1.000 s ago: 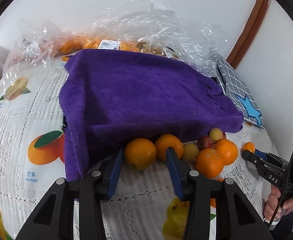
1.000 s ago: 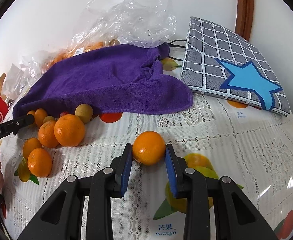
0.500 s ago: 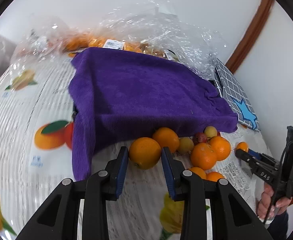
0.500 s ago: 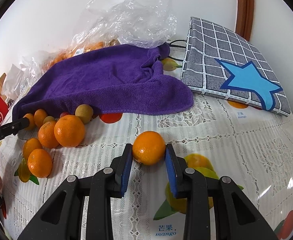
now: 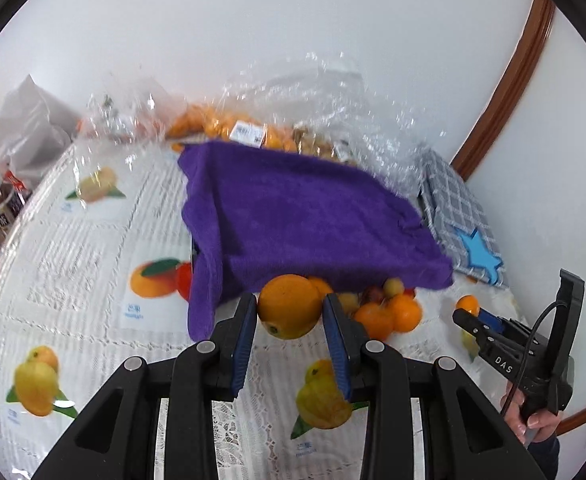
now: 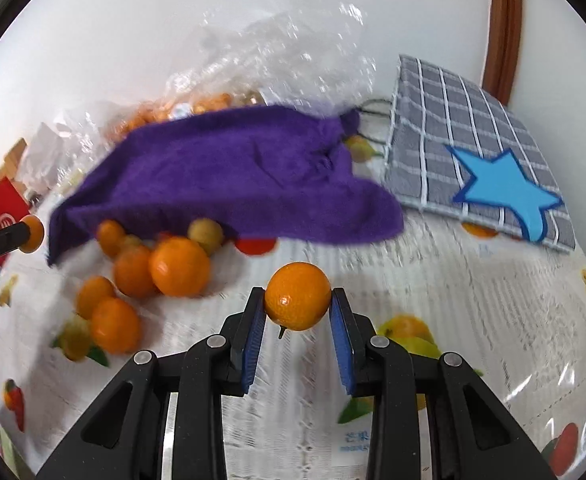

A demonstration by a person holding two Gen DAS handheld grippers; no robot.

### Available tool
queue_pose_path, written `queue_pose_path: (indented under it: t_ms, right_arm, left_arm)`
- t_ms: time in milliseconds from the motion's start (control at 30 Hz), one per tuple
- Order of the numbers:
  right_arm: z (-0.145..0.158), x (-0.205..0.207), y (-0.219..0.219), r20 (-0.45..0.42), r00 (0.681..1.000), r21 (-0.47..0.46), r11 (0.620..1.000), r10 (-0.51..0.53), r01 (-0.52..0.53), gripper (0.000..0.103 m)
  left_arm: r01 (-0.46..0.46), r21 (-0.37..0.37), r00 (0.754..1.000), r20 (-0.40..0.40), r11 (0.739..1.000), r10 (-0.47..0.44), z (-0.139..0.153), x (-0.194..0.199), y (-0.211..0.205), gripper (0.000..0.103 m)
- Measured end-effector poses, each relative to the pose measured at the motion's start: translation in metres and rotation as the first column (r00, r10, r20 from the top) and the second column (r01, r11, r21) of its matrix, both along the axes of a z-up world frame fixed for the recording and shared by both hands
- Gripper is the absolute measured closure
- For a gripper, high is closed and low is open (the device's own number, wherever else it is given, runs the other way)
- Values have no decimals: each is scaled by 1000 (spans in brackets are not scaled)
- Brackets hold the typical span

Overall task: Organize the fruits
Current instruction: 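Lift both held oranges and carry them over the purple towel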

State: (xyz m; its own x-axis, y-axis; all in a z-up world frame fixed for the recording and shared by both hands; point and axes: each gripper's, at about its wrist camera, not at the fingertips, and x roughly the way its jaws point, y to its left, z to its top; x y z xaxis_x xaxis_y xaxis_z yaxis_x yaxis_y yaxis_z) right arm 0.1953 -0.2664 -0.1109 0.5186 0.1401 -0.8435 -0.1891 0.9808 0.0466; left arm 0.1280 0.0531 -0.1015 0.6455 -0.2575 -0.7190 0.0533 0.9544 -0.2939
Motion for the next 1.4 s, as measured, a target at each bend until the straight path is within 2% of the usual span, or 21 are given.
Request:
queue_pose_path:
  t_ms: [133,300,433,567,733,933,1133,1400]
  right_arm:
    - [27,4,12,58,998,-4,1000,23,-22,71]
    - [62,13,24,128,991,-57,998,32,-25,71]
    - [86,25,32,167,985,-46,998,44,-36,71]
    - [107,38,40,206,977,-20,998,58,-55,71]
    - [120,63,49,204,976,49,995,71,-83,71]
    - [120,90,57,224,973,31,997,59,-67,71]
    - [100,118,59,197,980,25,999,27,-33,71]
    - [64,150,58,145,989,29,999,8,-13,71]
  left_arm:
    - [5,-2,999,47,1000,-5,24,-1,2,71]
    - [-5,-5,996,92,1000,5,49,8,3,71]
    - [-5,-29,995,99,1000,8,63,26,4,70]
    - [4,-7,993,114,1000,-3,75,47,0,70]
    - [4,6,992,129,1000,-5,88,76,2,70]
    - [-38,8,993,109,999,37,84,116,5,70]
    - [-28,-11,997,76,1000,29,64,149,6,70]
    - [-6,55,1000,-2,998,6,29,172,2,70]
